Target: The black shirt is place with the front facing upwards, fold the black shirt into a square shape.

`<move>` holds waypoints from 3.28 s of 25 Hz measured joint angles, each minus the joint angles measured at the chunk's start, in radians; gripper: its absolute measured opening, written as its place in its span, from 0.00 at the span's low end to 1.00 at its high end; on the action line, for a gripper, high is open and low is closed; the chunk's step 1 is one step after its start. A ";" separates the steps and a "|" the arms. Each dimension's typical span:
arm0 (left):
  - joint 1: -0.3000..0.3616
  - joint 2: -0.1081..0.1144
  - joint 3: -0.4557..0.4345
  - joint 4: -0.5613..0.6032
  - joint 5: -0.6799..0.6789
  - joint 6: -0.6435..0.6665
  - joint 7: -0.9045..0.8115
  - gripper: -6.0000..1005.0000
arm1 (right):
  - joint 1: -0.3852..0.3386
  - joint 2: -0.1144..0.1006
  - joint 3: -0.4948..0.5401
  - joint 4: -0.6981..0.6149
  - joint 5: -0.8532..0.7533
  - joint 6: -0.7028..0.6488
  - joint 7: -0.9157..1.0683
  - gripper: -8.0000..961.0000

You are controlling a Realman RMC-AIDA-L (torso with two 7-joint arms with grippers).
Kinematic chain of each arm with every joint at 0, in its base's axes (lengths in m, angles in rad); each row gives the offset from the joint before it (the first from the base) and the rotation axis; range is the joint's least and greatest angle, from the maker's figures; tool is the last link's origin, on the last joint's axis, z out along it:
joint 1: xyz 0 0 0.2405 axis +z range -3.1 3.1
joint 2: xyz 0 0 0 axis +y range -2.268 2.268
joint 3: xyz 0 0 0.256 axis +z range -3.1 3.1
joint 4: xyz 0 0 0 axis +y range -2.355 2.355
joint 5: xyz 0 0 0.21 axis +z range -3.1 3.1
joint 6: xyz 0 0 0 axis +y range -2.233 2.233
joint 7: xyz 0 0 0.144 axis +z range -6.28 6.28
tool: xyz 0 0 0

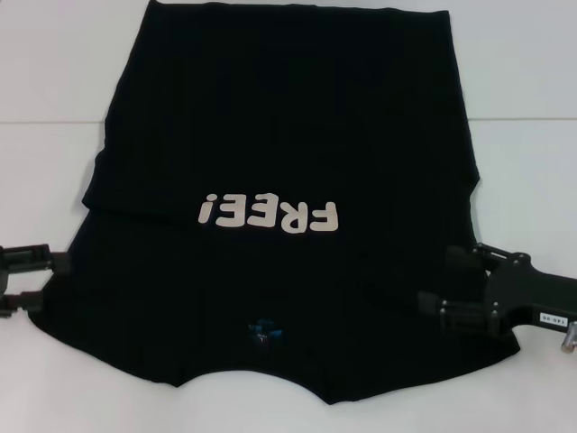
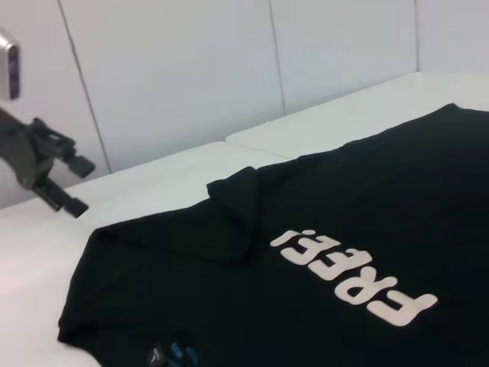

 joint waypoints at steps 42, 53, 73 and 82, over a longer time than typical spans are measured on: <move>-0.054 0.020 0.003 -0.129 0.138 -0.215 -0.069 0.88 | -0.007 0.006 -0.001 0.000 -0.010 0.007 -0.010 0.97; -0.091 0.004 0.004 -0.160 0.136 -0.227 -0.053 0.88 | -0.002 0.006 -0.001 0.000 -0.010 0.008 -0.006 0.97; -0.113 -0.007 0.011 -0.157 0.143 -0.261 0.006 0.65 | 0.006 0.006 0.005 -0.004 -0.004 0.004 0.002 0.97; -0.112 -0.016 0.012 -0.156 0.148 -0.293 0.021 0.44 | 0.008 0.006 0.005 -0.007 -0.004 -0.001 0.009 0.97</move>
